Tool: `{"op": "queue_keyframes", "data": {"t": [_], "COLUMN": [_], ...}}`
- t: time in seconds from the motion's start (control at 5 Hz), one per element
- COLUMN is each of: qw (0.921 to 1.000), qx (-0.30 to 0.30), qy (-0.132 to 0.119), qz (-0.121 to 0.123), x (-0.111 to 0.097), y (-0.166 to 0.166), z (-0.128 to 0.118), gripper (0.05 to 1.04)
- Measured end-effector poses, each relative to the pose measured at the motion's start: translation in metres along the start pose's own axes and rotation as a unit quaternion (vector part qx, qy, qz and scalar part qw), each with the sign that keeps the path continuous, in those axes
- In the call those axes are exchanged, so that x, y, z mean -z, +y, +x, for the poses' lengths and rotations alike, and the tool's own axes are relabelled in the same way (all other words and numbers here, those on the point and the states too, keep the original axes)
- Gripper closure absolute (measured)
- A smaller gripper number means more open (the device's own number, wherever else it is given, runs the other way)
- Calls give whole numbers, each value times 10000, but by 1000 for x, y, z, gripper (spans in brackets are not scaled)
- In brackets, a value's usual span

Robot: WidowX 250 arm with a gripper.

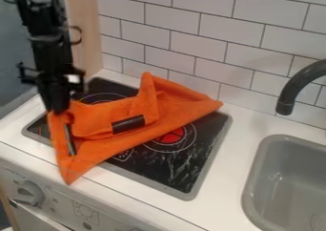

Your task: Fold the cloth from the bottom left to the bottom right

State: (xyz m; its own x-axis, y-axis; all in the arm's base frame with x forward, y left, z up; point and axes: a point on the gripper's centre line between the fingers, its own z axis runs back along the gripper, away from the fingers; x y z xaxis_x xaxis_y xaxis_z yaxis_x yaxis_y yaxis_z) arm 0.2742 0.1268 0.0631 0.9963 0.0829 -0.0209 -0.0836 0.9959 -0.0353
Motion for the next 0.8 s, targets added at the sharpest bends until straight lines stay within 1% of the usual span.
{"op": "queue_keyframes", "data": {"t": [0.2,0.4,0.6,0.8], "qw": [9986,9965,9921,9880], "qx": [489,770,1158,1508], "qy": [-177,-314,-471,-316], "qz": [-20,31,55,63], "x": [-12,-19,-28,-17], "y": [-33,-56,-85,-106], "z": [14,27,40,42], "gripper": [1033,1033,1033,1033]}}
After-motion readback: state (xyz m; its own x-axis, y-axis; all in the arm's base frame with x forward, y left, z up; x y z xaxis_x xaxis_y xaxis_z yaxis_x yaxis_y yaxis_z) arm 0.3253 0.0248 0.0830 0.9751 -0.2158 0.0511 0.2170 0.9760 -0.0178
